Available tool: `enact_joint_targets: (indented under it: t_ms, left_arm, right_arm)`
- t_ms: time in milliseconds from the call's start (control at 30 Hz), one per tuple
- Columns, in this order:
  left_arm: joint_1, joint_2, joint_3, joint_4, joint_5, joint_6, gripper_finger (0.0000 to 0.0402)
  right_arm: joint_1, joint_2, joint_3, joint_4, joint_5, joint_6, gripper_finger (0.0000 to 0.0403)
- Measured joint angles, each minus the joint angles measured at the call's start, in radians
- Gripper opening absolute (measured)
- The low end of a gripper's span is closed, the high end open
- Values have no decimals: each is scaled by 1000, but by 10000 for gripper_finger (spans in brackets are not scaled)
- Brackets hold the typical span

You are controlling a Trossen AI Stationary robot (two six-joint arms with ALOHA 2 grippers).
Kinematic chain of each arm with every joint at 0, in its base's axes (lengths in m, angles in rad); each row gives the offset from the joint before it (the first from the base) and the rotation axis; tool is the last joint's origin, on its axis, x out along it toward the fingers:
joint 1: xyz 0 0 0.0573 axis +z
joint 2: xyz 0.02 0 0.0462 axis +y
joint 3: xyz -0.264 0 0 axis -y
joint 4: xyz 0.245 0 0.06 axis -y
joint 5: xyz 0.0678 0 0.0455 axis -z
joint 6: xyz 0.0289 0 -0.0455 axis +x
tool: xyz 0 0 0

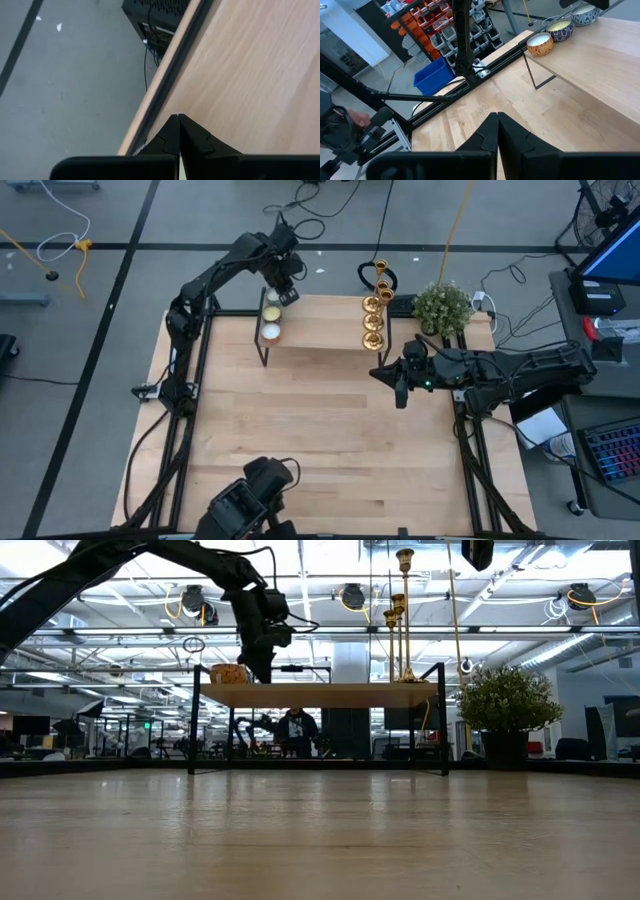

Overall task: Pick & Place candle stick holders
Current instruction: Put the light blue scented candle aligned with the black scented candle on the shelf, then return to Home Position

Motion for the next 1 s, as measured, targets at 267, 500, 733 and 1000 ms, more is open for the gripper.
enact_joint_targets:
  t_ms: [267, 500, 733, 1000]
  left_arm:
    - [-33, -6, 0, 52, 30, -4, 1]
    - [-74, -7, 128, 99, 66, -29, 1]
    - [-80, -90, 179, 153, 119, -134, 1]
    - [-91, -226, 179, 112, 127, -186, 1]
  right_arm:
    - [0, 0, 0, 0, -1, -12, 0]
    - [0, 0, 0, 0, 0, -21, 0]
    - [0, 0, 0, 9, 0, -22, 0]
    - [0, 0, 0, 17, 0, -36, 0]
